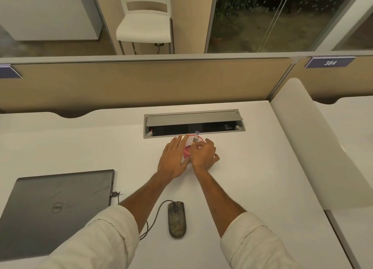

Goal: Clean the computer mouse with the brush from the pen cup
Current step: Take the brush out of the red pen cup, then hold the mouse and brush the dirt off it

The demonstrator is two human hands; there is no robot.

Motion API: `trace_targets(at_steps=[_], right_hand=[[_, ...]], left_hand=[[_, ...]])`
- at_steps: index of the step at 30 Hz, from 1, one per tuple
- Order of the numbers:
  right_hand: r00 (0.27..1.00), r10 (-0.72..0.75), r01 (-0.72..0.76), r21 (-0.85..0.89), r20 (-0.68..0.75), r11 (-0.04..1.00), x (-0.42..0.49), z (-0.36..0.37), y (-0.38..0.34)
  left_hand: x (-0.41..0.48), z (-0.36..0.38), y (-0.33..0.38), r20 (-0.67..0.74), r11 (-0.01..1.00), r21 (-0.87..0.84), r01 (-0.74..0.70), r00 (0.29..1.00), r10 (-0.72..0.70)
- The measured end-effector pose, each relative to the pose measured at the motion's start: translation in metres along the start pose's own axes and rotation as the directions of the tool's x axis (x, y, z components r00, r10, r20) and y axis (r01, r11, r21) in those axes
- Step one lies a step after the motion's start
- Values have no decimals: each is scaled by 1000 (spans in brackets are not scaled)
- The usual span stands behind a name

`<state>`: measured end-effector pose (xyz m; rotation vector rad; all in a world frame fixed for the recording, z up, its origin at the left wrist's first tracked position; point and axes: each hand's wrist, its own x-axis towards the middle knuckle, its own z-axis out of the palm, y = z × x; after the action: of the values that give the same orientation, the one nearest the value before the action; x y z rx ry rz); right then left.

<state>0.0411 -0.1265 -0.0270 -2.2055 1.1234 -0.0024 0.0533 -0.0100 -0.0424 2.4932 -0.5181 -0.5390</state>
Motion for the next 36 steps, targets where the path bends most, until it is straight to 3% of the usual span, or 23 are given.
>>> trace_targets(at_steps=[12, 17, 21, 27, 32, 36], right_hand=[[980, -147, 175, 219, -136, 960, -9, -21, 14], [928, -182, 330, 492, -326, 806, -29, -48, 18], [943, -188, 320, 586, -275, 745, -49, -63, 33], [970, -204, 240, 637, -131, 732, -86, -63, 82], [974, -199, 52, 745, 110, 666, -116, -63, 122], [954, -203, -47, 780, 220, 624, -134, -64, 145]], left_hand=[[-31, 0, -3, -6, 997, 34, -76, 997, 76], [-66, -2, -8, -14, 996, 75, -58, 998, 59], [-101, -1, -20, 34, 991, 101, -90, 996, 87], [-152, 8, -38, 93, 991, 81, -103, 991, 95], [-188, 22, -52, 120, 995, 31, -91, 989, 87], [-207, 35, -59, 112, 999, -6, -54, 992, 55]])
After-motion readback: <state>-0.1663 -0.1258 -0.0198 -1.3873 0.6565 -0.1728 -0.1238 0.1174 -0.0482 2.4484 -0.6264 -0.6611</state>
